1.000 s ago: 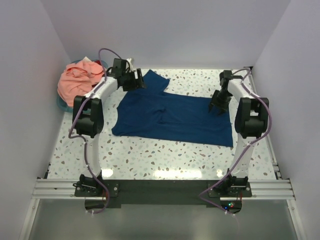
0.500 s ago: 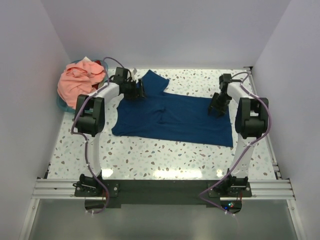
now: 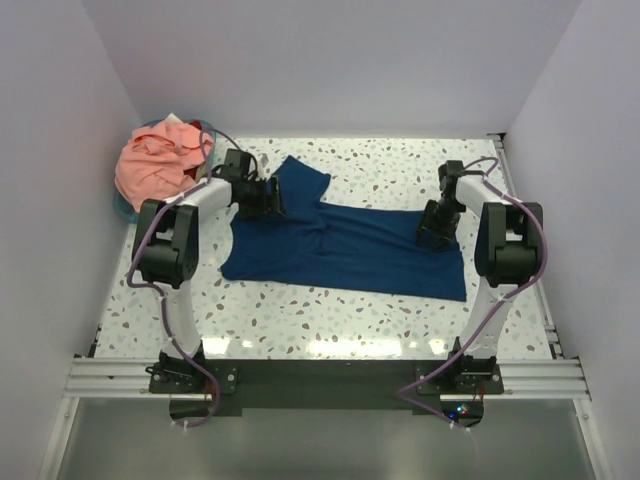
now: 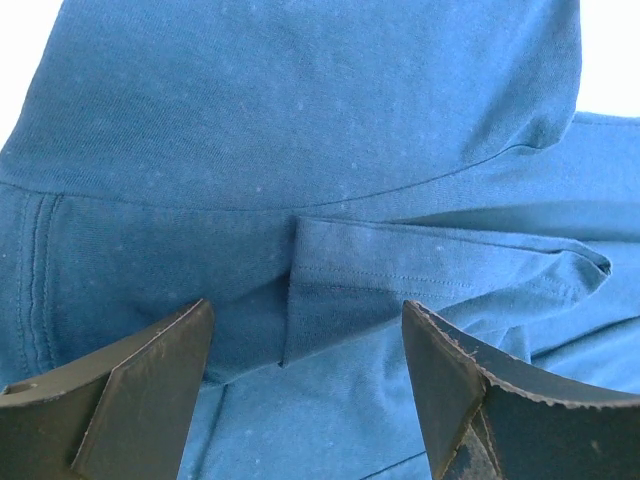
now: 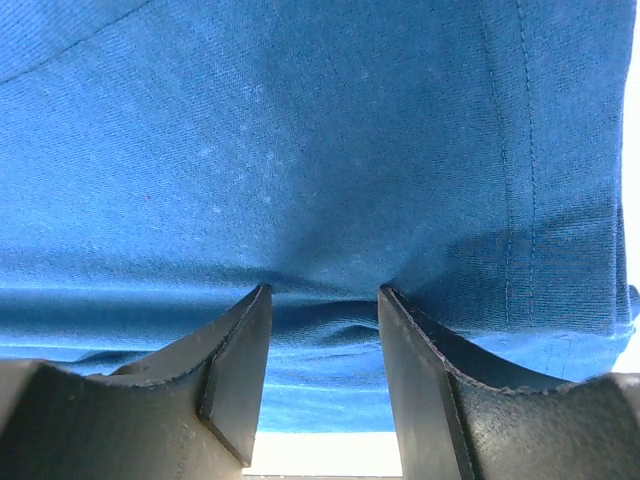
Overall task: Fold and stack the t-shirts
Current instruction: Fold the tshirt
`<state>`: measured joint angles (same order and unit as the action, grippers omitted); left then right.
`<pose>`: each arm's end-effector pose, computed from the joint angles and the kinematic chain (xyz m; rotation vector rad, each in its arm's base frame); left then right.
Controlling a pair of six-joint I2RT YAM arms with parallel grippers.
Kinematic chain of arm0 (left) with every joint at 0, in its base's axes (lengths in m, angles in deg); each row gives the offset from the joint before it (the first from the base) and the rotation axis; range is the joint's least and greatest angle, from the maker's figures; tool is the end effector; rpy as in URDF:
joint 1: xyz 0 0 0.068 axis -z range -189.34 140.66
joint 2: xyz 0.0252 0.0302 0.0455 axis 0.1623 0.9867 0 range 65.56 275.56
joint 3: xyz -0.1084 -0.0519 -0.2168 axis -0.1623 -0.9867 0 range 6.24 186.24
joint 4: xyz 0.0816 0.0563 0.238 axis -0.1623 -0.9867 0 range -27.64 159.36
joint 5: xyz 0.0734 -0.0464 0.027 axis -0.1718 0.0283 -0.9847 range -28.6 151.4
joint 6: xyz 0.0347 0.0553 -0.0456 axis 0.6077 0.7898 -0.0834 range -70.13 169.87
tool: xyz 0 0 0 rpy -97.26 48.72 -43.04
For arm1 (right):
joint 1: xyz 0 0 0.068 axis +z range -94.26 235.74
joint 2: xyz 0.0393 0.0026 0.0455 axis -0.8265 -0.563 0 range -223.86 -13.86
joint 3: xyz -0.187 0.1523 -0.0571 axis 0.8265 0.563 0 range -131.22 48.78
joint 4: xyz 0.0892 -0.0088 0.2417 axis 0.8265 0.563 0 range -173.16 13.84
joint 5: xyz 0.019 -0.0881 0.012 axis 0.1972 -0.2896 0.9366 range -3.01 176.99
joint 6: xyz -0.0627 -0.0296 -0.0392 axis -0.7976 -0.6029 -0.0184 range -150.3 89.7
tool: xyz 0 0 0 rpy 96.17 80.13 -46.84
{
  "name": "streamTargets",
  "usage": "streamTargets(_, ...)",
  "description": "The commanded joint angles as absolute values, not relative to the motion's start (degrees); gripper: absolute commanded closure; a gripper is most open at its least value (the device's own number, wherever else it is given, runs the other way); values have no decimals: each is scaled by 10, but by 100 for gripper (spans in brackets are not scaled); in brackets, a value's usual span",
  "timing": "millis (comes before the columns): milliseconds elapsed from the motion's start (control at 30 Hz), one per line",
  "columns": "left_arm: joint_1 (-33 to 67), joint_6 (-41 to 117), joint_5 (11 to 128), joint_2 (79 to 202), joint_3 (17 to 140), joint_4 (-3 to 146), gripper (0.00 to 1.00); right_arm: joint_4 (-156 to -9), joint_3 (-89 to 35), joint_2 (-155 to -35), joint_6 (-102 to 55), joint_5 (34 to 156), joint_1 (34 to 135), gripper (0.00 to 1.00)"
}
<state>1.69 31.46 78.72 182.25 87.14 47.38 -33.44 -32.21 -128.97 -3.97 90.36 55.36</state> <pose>0.4202 -0.1027 0.1160 -0.0535 2.6166 -0.5772 0.3695 0.0016 0.1019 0.6992 2.9660 0.1242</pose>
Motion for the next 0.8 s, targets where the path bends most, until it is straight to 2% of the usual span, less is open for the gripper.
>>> streamTargets(0, 16, 320, 779, 1809, 842, 421, 18, -307, -314, -1300, -53, 896, 553, 49)
streamTargets(133, 16, 322, 777, 1823, 903, 411, 18, -290, -376, -1307, -49, 872, 553, 48)
streamTargets(467, 12, 293, 772, 1952, 1195, 390, 17, -321, -505, -1364, -56, 847, 493, 51)
streamTargets(767, 8, 282, 756, 1983, 1217, 533, 19, -410, -533, -1403, -47, 822, 484, 56)
